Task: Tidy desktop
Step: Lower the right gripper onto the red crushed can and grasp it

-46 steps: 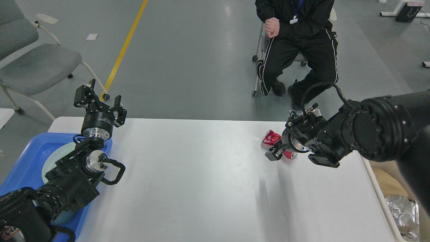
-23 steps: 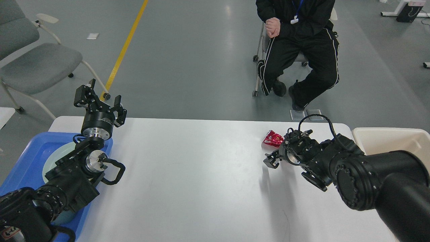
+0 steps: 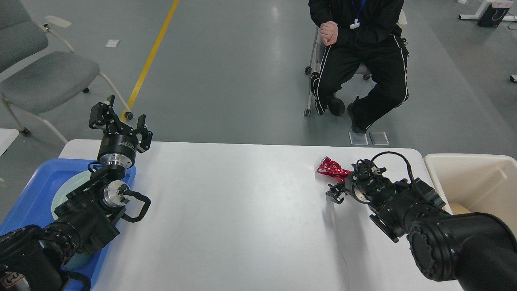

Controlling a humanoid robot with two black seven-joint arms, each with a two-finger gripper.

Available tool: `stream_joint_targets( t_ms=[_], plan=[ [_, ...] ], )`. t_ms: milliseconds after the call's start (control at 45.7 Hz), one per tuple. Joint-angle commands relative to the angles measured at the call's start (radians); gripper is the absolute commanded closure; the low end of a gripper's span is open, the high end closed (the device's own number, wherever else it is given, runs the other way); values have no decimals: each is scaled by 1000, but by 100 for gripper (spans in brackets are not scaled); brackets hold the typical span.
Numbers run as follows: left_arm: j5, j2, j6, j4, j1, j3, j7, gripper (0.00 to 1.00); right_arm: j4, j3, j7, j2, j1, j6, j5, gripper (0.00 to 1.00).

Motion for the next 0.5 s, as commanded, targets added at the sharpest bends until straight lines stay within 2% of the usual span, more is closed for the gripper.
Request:
stream_joint_targets(
  t_ms=[0,131,285,482],
  plan=[
    [0,0,0,0,0,0,0,4,-7,-25,-1,-25,-9,0,1,0],
    [0,0,0,0,0,0,0,4,-7,-25,-1,-41,-9,0,3,1],
    [0,0,-1,0,0,0,0,4,-7,-25,-1,-41,-12,-1,1,9],
    [0,0,-1,1,0,0,0,4,-7,-27,1,-39,-13,-4,1,13]
  ],
)
